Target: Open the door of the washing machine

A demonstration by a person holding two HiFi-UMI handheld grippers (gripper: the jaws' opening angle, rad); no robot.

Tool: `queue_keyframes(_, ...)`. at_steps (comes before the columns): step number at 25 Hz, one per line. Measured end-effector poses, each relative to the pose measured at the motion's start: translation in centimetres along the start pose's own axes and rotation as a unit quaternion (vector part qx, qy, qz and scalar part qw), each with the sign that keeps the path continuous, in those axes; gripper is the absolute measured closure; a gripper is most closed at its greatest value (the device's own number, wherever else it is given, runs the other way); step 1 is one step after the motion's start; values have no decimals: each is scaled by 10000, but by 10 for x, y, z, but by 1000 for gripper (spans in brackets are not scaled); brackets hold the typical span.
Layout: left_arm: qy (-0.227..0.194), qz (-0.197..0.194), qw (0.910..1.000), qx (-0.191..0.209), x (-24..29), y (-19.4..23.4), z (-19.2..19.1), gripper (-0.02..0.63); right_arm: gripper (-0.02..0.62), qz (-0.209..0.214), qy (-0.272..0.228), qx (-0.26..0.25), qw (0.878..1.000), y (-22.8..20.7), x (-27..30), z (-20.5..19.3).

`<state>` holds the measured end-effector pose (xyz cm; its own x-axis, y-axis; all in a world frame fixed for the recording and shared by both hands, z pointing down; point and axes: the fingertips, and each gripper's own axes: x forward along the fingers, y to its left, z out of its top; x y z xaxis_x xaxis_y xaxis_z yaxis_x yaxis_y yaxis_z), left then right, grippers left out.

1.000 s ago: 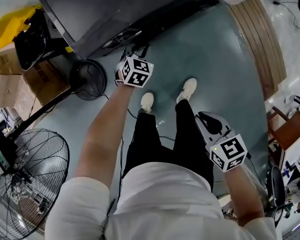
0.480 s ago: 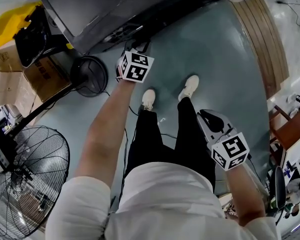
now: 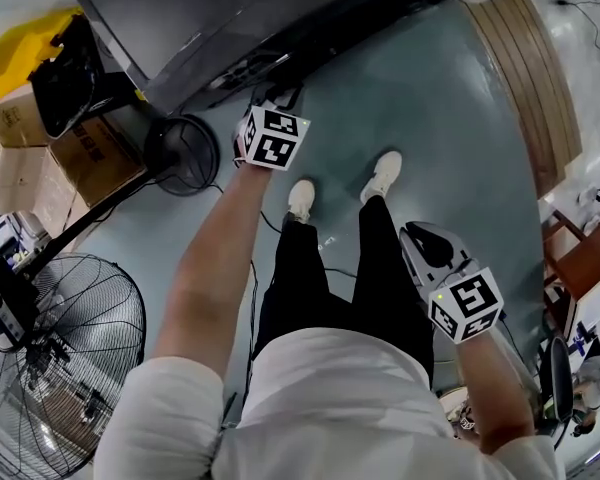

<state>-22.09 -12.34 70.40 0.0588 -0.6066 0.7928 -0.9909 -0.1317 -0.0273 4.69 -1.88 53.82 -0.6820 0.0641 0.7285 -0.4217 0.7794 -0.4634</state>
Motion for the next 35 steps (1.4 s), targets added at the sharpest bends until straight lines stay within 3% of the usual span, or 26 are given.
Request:
queue_keyframes(14,98,-169,9995,-229,0,0,-2,508,548,113,82,1,9999,2,9,6)
queue_keyframes(16,126,-466,9988,-72,-2,-19,-8,512,548,142,113,-11,9998,3,11,7)
queue_keyframes(18,76,-920,9954,253,-8,-73,-18,519,548,134,133,-17,9998,4,12,10)
queue_keyframes(20,-13,-1131,9934,197,-12,-121,-19,509,548,153,97,-74,9998,4,11,16)
queue_keyframes(24,74,-1172,9929,-188,-15,-155,-23,506,549,112,-44,-109,9999,3,5,15)
queue_keyframes(35,174,-763,9942,-737,-11,-198,-17,505,552,-251,-444,279,9983,-15,-27,-16)
